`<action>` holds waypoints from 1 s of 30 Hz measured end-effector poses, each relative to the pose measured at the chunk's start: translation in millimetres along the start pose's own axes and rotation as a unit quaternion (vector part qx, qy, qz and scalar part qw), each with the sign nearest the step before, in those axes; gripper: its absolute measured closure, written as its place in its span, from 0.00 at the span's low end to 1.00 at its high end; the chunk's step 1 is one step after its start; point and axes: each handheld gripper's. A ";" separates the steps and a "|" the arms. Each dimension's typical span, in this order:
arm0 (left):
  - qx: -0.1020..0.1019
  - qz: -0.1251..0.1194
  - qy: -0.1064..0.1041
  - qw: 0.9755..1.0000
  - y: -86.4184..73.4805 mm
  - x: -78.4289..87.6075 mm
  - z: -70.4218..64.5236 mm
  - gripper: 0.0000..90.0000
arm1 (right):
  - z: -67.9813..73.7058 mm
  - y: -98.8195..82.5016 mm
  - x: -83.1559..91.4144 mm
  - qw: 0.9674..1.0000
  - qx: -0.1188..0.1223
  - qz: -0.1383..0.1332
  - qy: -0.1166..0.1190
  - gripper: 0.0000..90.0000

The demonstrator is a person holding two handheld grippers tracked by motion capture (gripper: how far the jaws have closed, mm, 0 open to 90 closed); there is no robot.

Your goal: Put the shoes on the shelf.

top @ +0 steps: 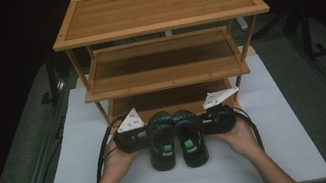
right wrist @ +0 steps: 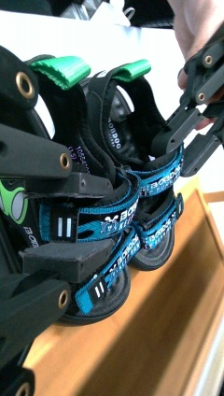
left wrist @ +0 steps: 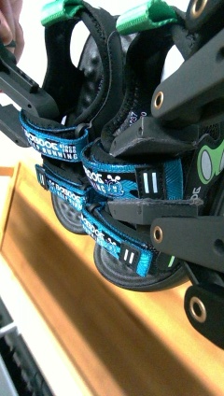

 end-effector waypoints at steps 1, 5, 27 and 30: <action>-0.001 -0.001 0.004 1.000 1.6 -0.1 3.4 0.78 | -2.1 1.9 -1.3 1.000 -0.001 -0.006 -0.006 0.77; -0.002 -0.009 0.023 1.000 5.1 -3.2 18.4 0.78 | -11.4 9.6 -10.3 1.000 -0.001 -0.020 -0.023 0.77; 0.020 -0.036 0.026 0.999 -10.5 -19.0 50.9 0.78 | -30.5 5.3 -38.7 0.998 0.002 -0.034 -0.059 0.76; 0.021 -0.038 0.027 0.999 -10.5 -19.9 50.8 0.77 | -29.4 5.7 -39.0 0.997 0.005 -0.034 -0.063 0.76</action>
Point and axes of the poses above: each handheld gripper's, and its own axes: x roughly backward along the jaws, y roughly out of its top, z roughly to its left, and after that the axes turned 11 degrees about -y, right-handed
